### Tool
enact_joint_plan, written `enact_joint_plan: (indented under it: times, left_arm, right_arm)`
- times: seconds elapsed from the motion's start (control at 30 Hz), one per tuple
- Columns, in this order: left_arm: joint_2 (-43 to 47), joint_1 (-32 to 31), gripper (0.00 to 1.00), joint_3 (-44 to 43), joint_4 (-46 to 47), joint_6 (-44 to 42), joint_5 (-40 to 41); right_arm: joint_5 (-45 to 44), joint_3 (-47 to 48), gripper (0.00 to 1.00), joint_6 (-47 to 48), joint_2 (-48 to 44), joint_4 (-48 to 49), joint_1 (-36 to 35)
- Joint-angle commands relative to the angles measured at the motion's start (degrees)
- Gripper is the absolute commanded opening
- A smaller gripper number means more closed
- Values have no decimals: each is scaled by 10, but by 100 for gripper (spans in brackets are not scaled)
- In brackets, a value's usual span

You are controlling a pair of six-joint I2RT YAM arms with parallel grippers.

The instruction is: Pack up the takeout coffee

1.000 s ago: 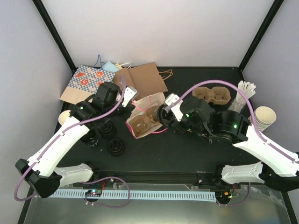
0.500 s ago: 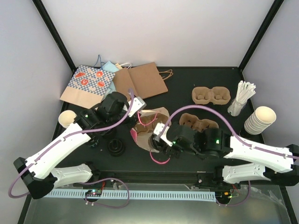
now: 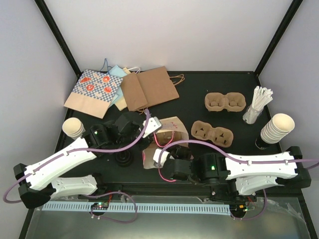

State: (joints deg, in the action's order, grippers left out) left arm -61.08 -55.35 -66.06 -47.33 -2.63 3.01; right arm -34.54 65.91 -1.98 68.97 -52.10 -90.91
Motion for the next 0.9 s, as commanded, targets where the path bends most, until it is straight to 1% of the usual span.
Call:
enact_joint_plan:
  times: [0.0,0.1,0.2,0.33,0.43,0.57,0.67,0.73,0.87]
  left_arm:
    - [14,-28,2,6,-26,26,22]
    - [20,-36,2,12,-23,35,23]
    - [29,-41,2,13,-17,44,24]
    - [40,-42,1,9,-12,52,23]
    - [44,-43,2,12,-8,53,19]
    - [44,-45,2,19,-12,54,15]
    - [48,-49,2,24,-11,57,7]
    - [54,-52,2,28,-9,59,0]
    - [63,-58,2,39,-5,62,-15]
  right_arm:
    - [-120,-3,64,39,11,49,-4]
    - [-148,-19,64,79,16,92,-3]
    - [-132,-47,64,125,13,147,-3]
    - [-94,-65,64,145,13,173,-4]
    - [-91,-93,64,158,13,204,-4]
    - [-79,-145,66,214,14,259,-4]
    - [-66,-166,68,240,21,291,-3]
    - [-69,-172,68,248,30,308,-4]
    - [-103,-182,66,280,64,341,-3]
